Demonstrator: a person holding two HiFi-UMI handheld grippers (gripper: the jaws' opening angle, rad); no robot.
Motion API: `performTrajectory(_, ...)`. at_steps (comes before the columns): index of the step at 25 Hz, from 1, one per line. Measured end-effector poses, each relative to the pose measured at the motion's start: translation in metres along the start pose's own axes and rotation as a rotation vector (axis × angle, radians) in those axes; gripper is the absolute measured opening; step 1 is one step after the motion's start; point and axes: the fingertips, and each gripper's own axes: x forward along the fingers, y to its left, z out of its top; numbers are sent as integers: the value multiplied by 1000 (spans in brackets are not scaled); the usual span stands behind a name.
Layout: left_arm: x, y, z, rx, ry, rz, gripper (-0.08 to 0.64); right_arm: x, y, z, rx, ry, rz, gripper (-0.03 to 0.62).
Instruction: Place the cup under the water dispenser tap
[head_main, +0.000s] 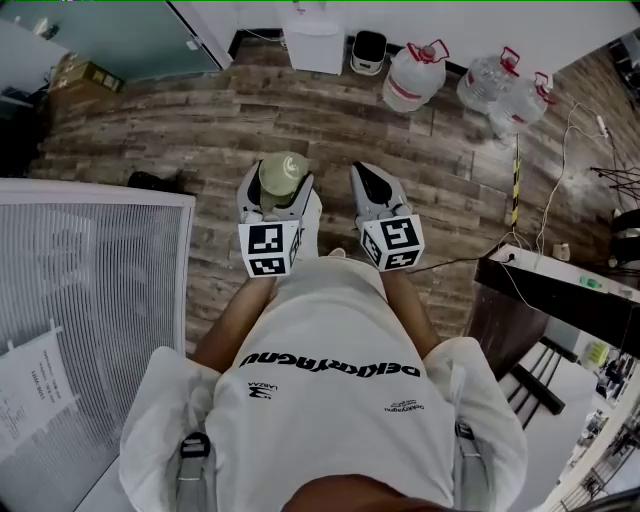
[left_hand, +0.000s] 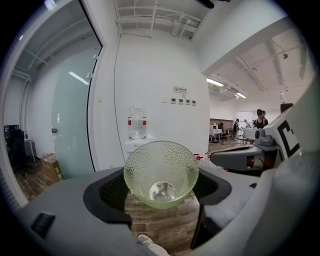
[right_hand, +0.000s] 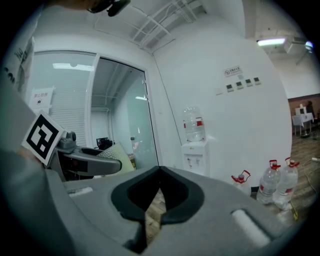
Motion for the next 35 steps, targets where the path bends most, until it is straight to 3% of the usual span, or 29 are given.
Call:
performTrajectory(8,77,27,14,-31,-12,-19,371,66,-47,18,-55,14,-47,-2)
performTrajectory(16,171,95,49,-72,12,-26,371,171,-87,54,-68,52,-82,-2)
performTrajectory(27,304,201,109,-51,14,-77,371,337,-125,126,-104,40,-114,-2)
performTrajectory(35,375,253,117,-5,25,-124,371,414,-142,141,-117,35,-154,-2)
